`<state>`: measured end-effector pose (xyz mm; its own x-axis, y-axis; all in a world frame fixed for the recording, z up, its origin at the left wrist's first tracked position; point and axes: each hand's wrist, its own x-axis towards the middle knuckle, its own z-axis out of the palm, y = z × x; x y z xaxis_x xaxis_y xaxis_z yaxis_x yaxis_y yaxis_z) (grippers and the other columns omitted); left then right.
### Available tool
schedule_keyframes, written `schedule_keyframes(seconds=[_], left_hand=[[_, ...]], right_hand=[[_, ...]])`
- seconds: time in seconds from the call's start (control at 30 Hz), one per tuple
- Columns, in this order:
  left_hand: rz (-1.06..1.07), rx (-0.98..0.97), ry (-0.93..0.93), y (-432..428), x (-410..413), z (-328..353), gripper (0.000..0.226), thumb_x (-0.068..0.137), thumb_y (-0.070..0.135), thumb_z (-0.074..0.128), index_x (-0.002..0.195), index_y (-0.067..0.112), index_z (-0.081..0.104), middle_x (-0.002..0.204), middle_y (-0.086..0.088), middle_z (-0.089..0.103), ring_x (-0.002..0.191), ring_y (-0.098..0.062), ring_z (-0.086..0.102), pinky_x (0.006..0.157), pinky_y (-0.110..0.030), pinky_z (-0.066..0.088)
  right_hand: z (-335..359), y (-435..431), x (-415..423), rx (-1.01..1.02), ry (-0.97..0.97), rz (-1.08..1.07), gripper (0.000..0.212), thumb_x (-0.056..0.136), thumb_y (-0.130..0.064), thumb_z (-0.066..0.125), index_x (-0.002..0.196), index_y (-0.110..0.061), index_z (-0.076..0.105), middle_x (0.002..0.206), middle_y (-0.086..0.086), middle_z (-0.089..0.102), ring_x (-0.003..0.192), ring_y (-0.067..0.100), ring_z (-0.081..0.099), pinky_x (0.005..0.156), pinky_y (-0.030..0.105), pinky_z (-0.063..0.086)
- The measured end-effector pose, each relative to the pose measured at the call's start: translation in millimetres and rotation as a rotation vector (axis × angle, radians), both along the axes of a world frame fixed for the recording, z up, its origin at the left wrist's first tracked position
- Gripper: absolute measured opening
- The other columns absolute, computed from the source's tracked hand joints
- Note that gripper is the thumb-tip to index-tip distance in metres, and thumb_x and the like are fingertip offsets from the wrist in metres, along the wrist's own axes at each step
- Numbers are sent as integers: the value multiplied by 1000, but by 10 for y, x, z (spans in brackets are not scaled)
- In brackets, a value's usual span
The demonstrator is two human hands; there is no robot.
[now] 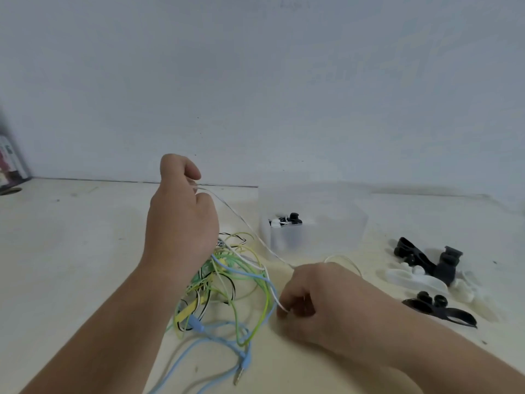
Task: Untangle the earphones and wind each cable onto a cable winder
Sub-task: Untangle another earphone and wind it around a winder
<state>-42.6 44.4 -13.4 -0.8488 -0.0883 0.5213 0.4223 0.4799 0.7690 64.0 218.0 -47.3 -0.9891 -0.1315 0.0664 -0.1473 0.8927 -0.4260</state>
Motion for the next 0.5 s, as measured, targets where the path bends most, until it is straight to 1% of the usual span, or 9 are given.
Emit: schedule_keyframes(seconds=[0.07,0.13,0.2,0.23,0.27,0.33,0.37,0.43,0.5], left_hand=[[-25,-22,-13,-12,-23,-4,29,88,-1,40,104,22,41,84,3,51,69,-27,55,61,-38,44],[-37,-79,-38,-49,-60,-14,26,86,2,49,102,23,46,88,3,56,76,-20,57,60,-32,43],[-31,-133,-50,-105,-106,-31,29,82,2,59,97,25,51,98,4,60,93,-13,60,69,-29,44],[-34,-158,-50,-130,-130,-40,30,79,1,62,93,26,54,98,4,63,96,-12,61,70,-29,44],[-37,-189,-50,-150,-146,-50,31,77,-1,63,87,28,56,96,3,64,96,-11,63,69,-28,45],[-19,-249,-55,-177,-169,-61,33,74,-2,65,79,30,57,88,5,64,90,-10,64,64,-24,43],[-1,-268,-54,-189,-178,-62,33,74,-1,66,77,30,58,85,7,62,87,-11,63,62,-23,41],[41,-289,-42,-215,-186,-54,32,73,-2,67,75,29,58,79,7,58,79,-13,60,58,-23,39],[89,-307,-16,-248,-194,-41,31,73,-4,66,73,27,58,74,4,55,71,-12,54,54,-25,35]], right_hand=[[16,46,-24,-172,15,-1,11,84,-32,72,77,-24,71,79,-8,64,66,5,58,65,24,48],[123,129,-39,-543,69,-59,14,85,-24,74,71,-23,73,75,-3,67,66,10,57,63,27,49],[285,252,-28,-958,203,-112,15,79,-11,72,66,-17,74,78,2,71,73,14,61,64,29,48],[364,315,-22,-1131,248,-115,12,74,-10,72,63,-14,71,82,4,72,78,15,62,67,29,47],[430,372,-16,-1287,267,-109,11,73,-14,69,62,-14,66,86,6,73,81,16,64,71,29,46],[513,496,-8,-1589,246,-91,20,83,-16,54,63,-15,54,88,5,72,88,17,68,81,32,45],[538,554,-8,-1719,233,-78,23,85,-17,50,62,-17,51,84,3,70,90,18,69,85,34,45],[571,630,1,-1864,248,-68,23,84,-20,49,61,-20,48,70,-3,60,80,18,68,87,36,46],[576,682,5,-1925,308,-102,20,81,-20,49,62,-21,46,60,-6,45,60,14,55,87,35,44]])
